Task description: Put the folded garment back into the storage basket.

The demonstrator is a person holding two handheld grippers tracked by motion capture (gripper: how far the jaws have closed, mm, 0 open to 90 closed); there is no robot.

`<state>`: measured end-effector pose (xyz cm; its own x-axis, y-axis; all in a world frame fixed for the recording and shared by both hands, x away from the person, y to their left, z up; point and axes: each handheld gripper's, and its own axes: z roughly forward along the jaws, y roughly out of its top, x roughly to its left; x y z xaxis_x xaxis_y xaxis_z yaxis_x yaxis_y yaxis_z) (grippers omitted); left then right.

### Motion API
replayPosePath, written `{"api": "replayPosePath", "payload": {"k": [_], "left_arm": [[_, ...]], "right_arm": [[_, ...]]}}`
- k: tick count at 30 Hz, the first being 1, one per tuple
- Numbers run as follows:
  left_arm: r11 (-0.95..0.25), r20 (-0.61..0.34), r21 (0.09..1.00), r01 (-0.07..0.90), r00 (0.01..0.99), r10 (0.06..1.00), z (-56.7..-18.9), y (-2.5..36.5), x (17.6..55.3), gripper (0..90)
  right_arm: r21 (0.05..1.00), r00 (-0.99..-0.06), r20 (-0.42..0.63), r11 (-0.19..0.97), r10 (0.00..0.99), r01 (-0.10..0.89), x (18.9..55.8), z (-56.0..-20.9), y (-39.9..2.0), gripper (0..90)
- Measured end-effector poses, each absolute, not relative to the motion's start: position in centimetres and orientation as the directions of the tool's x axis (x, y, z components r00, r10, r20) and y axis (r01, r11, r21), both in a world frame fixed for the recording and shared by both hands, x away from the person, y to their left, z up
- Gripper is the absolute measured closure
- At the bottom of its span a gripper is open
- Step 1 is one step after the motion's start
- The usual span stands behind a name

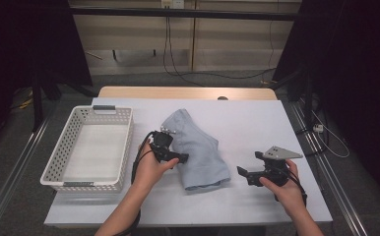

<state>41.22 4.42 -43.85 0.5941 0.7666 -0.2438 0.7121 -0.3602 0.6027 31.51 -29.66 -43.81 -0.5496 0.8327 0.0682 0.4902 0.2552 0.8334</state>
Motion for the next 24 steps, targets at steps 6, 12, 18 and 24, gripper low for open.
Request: {"api": "replayPosePath", "payload": {"k": [6, 12, 18, 24], "left_arm": [[-0.356, -0.243, 0.606, 0.712, 0.592, 0.768, -43.9, 4.3, 41.1, 24.2], [-0.346, -0.252, 0.597, 0.724, 0.578, 0.776, -44.5, 4.4, 41.3, 21.7], [-0.326, -0.296, 0.595, 0.735, 0.577, 0.761, -45.0, 4.5, 41.3, 25.0], [-0.320, -0.322, 0.594, 0.738, 0.583, 0.746, -45.2, 4.3, 41.3, 33.7]], "right_arm": [[0.835, -0.558, 0.078, 0.251, 0.826, 0.489, 31.6, -43.9, -29.4, 8.1], [0.835, -0.551, 0.077, 0.248, 0.831, 0.491, 31.6, -43.9, -29.7, 8.1], [0.835, -0.552, 0.079, 0.247, 0.830, 0.491, 31.7, -43.9, -29.6, 8.2], [0.833, -0.560, 0.079, 0.254, 0.824, 0.491, 31.7, -44.0, -29.4, 8.2]]}}
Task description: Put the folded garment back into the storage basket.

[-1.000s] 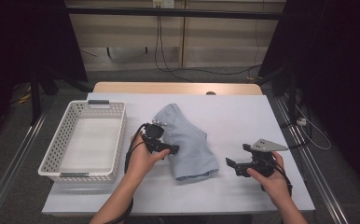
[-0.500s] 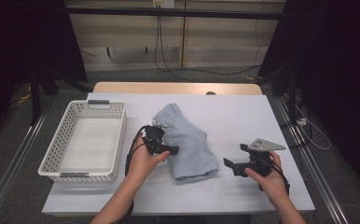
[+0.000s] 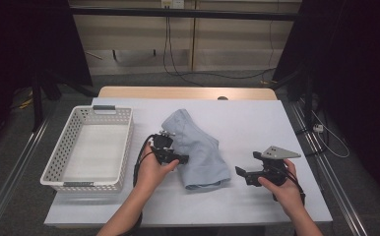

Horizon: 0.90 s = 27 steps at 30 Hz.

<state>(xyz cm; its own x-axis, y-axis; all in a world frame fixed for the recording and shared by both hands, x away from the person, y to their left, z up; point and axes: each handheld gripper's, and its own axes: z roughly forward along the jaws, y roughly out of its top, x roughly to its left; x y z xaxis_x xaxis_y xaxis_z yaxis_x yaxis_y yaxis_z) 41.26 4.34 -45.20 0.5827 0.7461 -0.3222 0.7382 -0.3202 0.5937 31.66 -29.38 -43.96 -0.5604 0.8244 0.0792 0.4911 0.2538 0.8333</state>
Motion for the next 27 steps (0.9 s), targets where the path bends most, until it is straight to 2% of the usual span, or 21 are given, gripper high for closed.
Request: {"api": "replayPosePath", "payload": {"k": [7, 15, 22, 27], "left_arm": [[-0.299, -0.349, 0.586, 0.753, 0.567, 0.746, -45.27, 4.25, 41.17, 40.8], [-0.266, -0.393, 0.570, 0.777, 0.542, 0.743, -45.35, 4.15, 40.97, 53.9], [-0.271, -0.368, 0.569, 0.776, 0.535, 0.760, -44.99, 3.54, 40.57, 64.5], [-0.255, -0.372, 0.566, 0.784, 0.519, 0.770, -44.85, 3.43, 40.47, 68.8]], "right_arm": [[0.835, -0.553, 0.078, 0.249, 0.829, 0.490, 31.51, -43.86, -29.74, 8.2], [0.834, -0.556, 0.075, 0.253, 0.828, 0.490, 31.54, -43.87, -29.60, 8.2], [0.834, -0.557, 0.073, 0.255, 0.827, 0.489, 31.53, -43.85, -29.51, 8.2], [0.835, -0.557, 0.076, 0.253, 0.827, 0.489, 31.51, -43.87, -29.52, 8.2]]}}
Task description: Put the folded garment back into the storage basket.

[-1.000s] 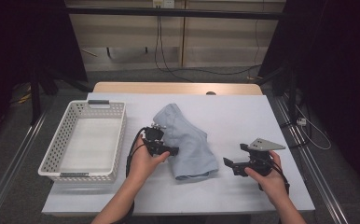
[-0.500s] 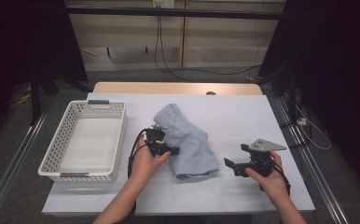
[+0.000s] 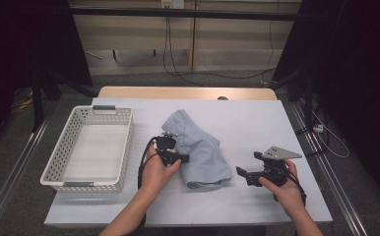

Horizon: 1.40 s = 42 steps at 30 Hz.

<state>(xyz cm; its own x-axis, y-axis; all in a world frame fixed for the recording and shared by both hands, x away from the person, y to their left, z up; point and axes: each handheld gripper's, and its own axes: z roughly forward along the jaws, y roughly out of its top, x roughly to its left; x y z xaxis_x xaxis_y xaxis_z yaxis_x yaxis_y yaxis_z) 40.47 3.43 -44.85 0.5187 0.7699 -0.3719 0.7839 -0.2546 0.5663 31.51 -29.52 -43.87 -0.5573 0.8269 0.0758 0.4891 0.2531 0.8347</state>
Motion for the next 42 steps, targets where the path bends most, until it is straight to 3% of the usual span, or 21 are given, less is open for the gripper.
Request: {"api": "replayPosePath", "payload": {"k": [16, 25, 34, 39, 42], "left_arm": [[-0.208, -0.445, 0.506, 0.837, 0.460, 0.769, -43.7, 6.6, 42.4, 71.4], [-0.158, -0.382, 0.526, 0.836, 0.398, 0.834, -43.0, 9.1, 43.4, 70.4], [-0.105, -0.381, 0.573, 0.813, 0.377, 0.844, -43.1, 9.2, 43.1, 39.0], [-0.088, -0.373, 0.580, 0.810, 0.360, 0.856, -43.7, 8.9, 43.1, 26.8], [-0.084, -0.370, 0.574, 0.815, 0.349, 0.861, -44.4, 8.6, 43.2, 24.3]], "right_arm": [[0.839, -0.550, 0.084, 0.239, 0.831, 0.488, 31.3, -43.8, -29.8, 8.2], [0.840, -0.545, 0.081, 0.238, 0.834, 0.488, 31.3, -43.7, -29.9, 8.2], [0.838, -0.552, 0.081, 0.243, 0.830, 0.488, 31.4, -43.8, -29.7, 8.2], [0.837, -0.555, 0.081, 0.246, 0.828, 0.489, 31.3, -43.8, -29.6, 8.2], [0.838, -0.556, 0.081, 0.246, 0.827, 0.488, 31.3, -43.8, -29.6, 8.2]]}}
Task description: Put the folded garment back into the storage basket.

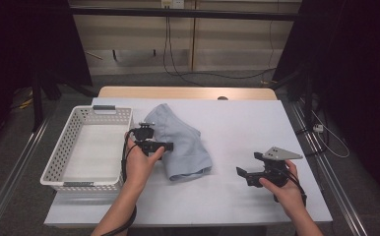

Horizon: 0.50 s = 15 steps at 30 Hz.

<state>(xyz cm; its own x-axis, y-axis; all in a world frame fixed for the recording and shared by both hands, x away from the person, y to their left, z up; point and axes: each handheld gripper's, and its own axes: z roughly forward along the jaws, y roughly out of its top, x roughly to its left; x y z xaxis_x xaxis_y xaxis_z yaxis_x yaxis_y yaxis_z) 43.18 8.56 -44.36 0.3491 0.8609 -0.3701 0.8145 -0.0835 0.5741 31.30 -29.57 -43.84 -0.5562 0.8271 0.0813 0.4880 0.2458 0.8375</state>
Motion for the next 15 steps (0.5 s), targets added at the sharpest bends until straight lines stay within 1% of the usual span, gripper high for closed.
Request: {"api": "replayPosePath", "payload": {"k": [3, 4, 8, 10, 11, 13, 15], "left_arm": [[-0.074, -0.389, 0.560, 0.825, 0.341, 0.856, -45.0, 8.3, 43.4, 24.5], [-0.072, -0.403, 0.551, 0.832, 0.340, 0.850, -45.1, 8.2, 43.4, 25.9], [-0.064, -0.409, 0.562, 0.825, 0.344, 0.845, -45.4, 7.6, 43.6, 35.0], [-0.070, -0.410, 0.562, 0.824, 0.350, 0.842, -45.4, 7.2, 43.8, 35.7], [-0.054, -0.424, 0.563, 0.824, 0.344, 0.838, -45.5, 7.1, 43.9, 36.4], [-0.060, -0.421, 0.569, 0.820, 0.353, 0.835, -45.6, 6.9, 44.2, 40.9], [-0.071, -0.414, 0.574, 0.816, 0.364, 0.834, -45.7, 6.7, 44.4, 47.7]], "right_arm": [[0.837, -0.551, 0.084, 0.241, 0.830, 0.491, 31.3, -43.8, -29.6, 8.2], [0.838, -0.551, 0.083, 0.242, 0.830, 0.490, 31.3, -43.8, -29.7, 8.2], [0.838, -0.548, 0.085, 0.238, 0.832, 0.492, 31.4, -43.8, -29.8, 8.2], [0.838, -0.547, 0.086, 0.236, 0.833, 0.491, 31.4, -43.8, -29.9, 8.2], [0.838, -0.546, 0.087, 0.235, 0.833, 0.492, 31.4, -43.8, -29.8, 8.2], [0.839, -0.547, 0.086, 0.235, 0.833, 0.490, 31.4, -43.8, -29.8, 8.2], [0.839, -0.548, 0.084, 0.238, 0.832, 0.490, 31.4, -43.8, -29.8, 8.3]]}}
